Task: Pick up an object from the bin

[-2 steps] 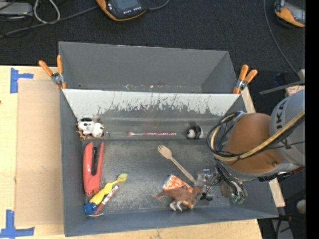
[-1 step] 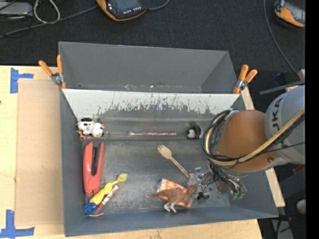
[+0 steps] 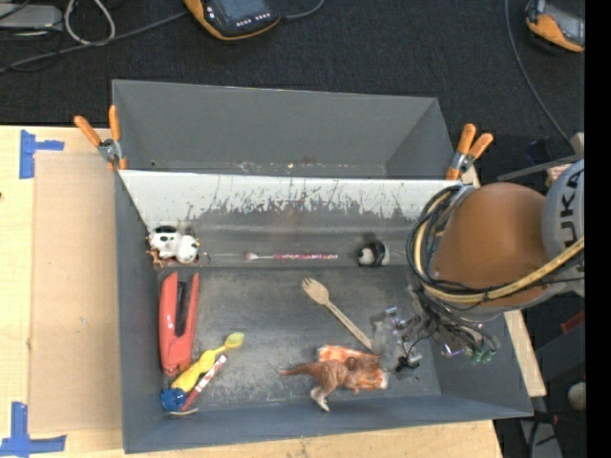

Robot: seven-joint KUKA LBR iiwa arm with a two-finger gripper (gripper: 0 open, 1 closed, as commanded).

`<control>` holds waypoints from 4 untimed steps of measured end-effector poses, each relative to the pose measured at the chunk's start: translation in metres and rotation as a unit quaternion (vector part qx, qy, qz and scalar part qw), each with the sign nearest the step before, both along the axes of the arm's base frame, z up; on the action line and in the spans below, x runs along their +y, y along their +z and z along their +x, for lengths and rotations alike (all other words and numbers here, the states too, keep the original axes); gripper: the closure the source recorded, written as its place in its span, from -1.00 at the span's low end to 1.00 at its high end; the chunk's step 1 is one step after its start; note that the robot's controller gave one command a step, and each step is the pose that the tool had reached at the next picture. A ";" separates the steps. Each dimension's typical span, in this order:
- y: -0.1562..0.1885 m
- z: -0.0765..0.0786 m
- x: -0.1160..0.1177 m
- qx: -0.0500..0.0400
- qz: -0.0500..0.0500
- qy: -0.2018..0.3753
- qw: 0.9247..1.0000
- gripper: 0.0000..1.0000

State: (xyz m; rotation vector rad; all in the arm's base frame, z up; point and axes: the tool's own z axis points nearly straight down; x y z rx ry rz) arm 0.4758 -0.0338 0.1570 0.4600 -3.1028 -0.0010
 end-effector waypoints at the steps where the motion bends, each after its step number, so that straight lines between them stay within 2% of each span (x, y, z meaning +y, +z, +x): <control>1: 0.084 0.010 -0.001 0.002 0.001 -0.015 1.000 1.00; 2: 0.049 0.009 0.017 -0.003 0.000 -0.081 0.997 1.00; 3: 0.019 0.000 0.032 0.000 0.000 -0.076 0.997 1.00; 4: -0.035 0.002 0.053 -0.003 0.001 -0.033 0.999 1.00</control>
Offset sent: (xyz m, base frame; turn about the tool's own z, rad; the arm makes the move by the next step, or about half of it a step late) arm 0.0029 0.0407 -0.0314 0.3115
